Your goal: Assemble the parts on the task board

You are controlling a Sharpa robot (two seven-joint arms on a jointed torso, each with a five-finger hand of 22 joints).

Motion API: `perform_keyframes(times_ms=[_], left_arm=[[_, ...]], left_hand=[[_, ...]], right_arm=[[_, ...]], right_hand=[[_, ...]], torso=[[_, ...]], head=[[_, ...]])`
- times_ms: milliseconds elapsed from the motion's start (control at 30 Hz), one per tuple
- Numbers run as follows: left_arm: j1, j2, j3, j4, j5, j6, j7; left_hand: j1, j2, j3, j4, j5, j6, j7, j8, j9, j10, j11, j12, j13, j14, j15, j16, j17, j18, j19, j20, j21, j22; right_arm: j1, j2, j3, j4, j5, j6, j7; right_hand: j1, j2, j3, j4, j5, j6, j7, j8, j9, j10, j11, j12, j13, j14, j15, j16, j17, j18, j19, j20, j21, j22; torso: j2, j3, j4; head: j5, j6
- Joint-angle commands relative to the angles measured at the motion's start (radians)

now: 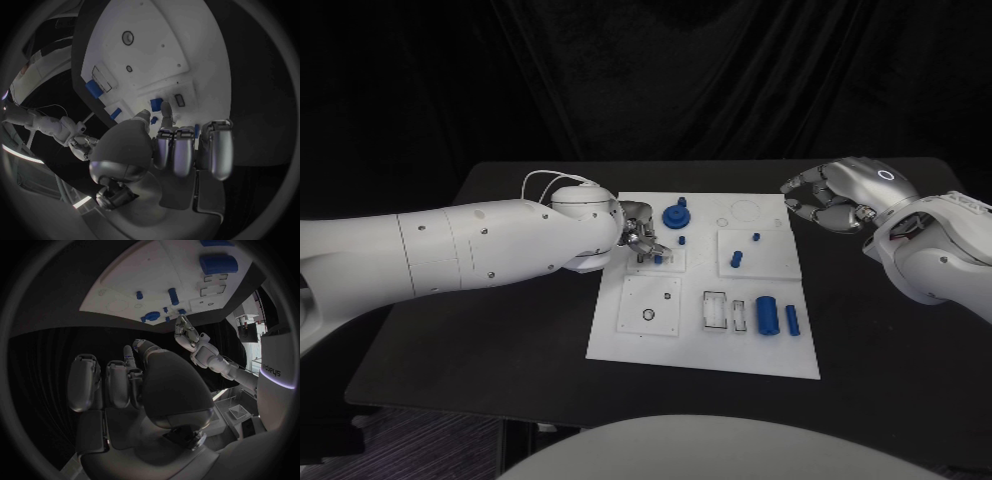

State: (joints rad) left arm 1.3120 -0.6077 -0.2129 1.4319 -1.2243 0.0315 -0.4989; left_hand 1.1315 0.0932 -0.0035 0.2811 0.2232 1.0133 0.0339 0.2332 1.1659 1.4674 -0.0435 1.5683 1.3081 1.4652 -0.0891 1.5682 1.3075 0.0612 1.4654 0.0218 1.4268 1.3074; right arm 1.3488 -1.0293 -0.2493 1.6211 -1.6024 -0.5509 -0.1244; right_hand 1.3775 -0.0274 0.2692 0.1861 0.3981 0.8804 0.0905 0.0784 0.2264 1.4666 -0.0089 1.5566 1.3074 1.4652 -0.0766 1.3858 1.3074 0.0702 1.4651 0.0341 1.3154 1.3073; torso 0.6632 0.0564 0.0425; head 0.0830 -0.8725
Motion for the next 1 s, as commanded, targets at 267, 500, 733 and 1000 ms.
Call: perform_keyframes(times_ms=[267, 500, 733, 1000], left_arm=[[-0.011, 0.005, 0.001, -0.003, 0.007, 0.014, 0.0], [-0.015, 0.007, 0.001, -0.007, 0.007, 0.015, 0.003], [-0.02, 0.009, 0.001, -0.01, 0.007, 0.007, 0.017], [-0.022, 0.01, 0.001, -0.012, 0.007, -0.001, 0.034]], left_hand=[[0.018, 0.004, 0.005, -0.01, 0.016, 0.009, -0.001, -0.01, -0.006, 0.103, 0.008, 0.003, 0.263, 0.106, 0.006, 0.003, 0.263, -0.013, -0.003, 0.007, -0.007, 0.14], [0.026, 0.006, 0.013, -0.014, 0.021, 0.008, -0.001, -0.018, -0.012, 0.103, 0.008, 0.003, 0.263, 0.106, 0.006, 0.003, 0.263, -0.012, -0.005, 0.008, -0.011, 0.138], [0.041, 0.005, 0.034, -0.017, 0.062, 0.008, 0.002, -0.042, -0.031, 0.103, 0.011, 0.003, 0.263, 0.106, 0.008, 0.003, 0.263, -0.012, -0.006, 0.01, -0.014, 0.139], [0.06, 0.0, 0.065, -0.024, 0.098, 0.007, 0.003, -0.061, -0.045, 0.103, 0.011, 0.003, 0.263, 0.106, 0.008, 0.003, 0.263, -0.012, -0.006, 0.01, -0.016, 0.141]], right_arm=[[-0.002, -0.001, 0.001, 0.0, -0.003, 0.002, -0.011], [-0.002, -0.001, 0.001, 0.001, -0.003, 0.003, -0.011], [-0.002, -0.001, 0.001, 0.001, -0.003, 0.003, -0.011], [-0.002, -0.002, 0.001, 0.001, -0.003, 0.004, -0.012]], right_hand=[[-0.011, 0.002, 0.003, 0.004, 0.007, 0.006, -0.002, -0.003, -0.002, 0.086, 0.0, -0.003, 0.247, 0.069, 0.003, -0.004, 0.092, -0.015, 0.019, 0.002, -0.004, 0.19], [-0.011, 0.002, 0.003, 0.004, 0.007, 0.006, -0.002, -0.003, -0.002, 0.086, 0.0, -0.003, 0.247, 0.069, 0.003, -0.004, 0.092, -0.015, 0.019, 0.002, -0.004, 0.19], [-0.011, 0.002, 0.003, 0.004, 0.007, 0.006, -0.002, -0.003, -0.002, 0.086, 0.0, -0.003, 0.247, 0.069, 0.003, -0.004, 0.092, -0.015, 0.019, 0.002, -0.004, 0.19], [-0.012, 0.001, 0.005, 0.004, 0.009, 0.007, -0.002, -0.004, -0.002, 0.084, 0.0, -0.004, 0.246, 0.068, 0.003, -0.005, 0.091, -0.015, 0.019, 0.002, -0.004, 0.19]], torso=[[0.0, 0.0004, -0.0001], [0.001, -0.0004, 0.0002], [0.001, -0.0001, -0.0002], [0.001, 0.0002, 0.0004]], head=[[0.0, 0.0], [0.001, 0.0], [0.001, 0.0], [0.001, 0.0]])
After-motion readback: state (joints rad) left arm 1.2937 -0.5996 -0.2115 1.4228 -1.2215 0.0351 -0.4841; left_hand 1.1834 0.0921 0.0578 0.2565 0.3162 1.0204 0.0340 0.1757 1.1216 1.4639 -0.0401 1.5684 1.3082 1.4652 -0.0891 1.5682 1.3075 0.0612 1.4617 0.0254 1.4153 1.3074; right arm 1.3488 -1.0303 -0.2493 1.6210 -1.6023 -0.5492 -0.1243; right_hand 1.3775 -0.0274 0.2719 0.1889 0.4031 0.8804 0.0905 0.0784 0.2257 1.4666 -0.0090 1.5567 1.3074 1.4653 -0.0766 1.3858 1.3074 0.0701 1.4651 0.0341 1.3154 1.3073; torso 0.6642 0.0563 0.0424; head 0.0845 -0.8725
